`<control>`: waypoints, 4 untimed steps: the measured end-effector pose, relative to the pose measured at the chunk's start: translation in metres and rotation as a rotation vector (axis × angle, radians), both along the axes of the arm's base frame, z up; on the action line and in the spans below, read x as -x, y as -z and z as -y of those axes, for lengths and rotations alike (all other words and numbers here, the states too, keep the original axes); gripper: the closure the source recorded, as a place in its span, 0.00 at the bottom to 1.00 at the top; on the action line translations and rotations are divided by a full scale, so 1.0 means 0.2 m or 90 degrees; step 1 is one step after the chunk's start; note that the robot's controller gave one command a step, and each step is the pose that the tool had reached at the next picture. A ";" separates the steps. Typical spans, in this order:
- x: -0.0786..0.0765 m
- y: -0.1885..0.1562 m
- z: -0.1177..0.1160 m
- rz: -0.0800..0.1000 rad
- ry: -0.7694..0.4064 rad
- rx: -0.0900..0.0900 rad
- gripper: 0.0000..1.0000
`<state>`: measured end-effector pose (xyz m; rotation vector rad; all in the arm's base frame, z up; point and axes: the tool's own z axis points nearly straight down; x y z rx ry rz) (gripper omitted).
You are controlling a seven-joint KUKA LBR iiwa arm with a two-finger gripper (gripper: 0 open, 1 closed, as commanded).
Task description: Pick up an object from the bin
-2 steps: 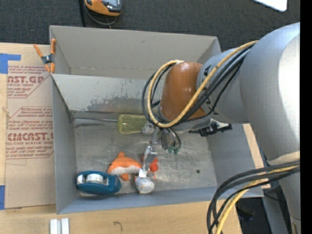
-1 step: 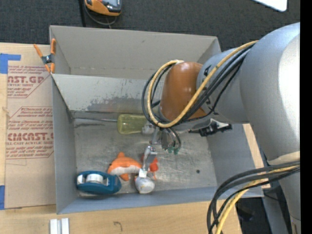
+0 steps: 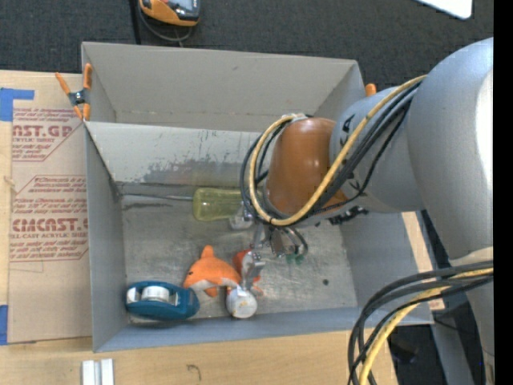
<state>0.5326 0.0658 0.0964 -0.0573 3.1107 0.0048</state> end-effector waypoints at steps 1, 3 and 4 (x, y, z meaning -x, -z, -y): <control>0.20 0.10 0.06 -0.004 0.188 -0.006 1.00; 0.23 0.12 0.07 -0.016 0.187 -0.002 1.00; 0.23 0.13 0.07 -0.016 0.188 -0.002 0.00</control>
Offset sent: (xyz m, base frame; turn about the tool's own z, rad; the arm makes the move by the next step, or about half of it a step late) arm 0.0000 0.0000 0.0000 0.0000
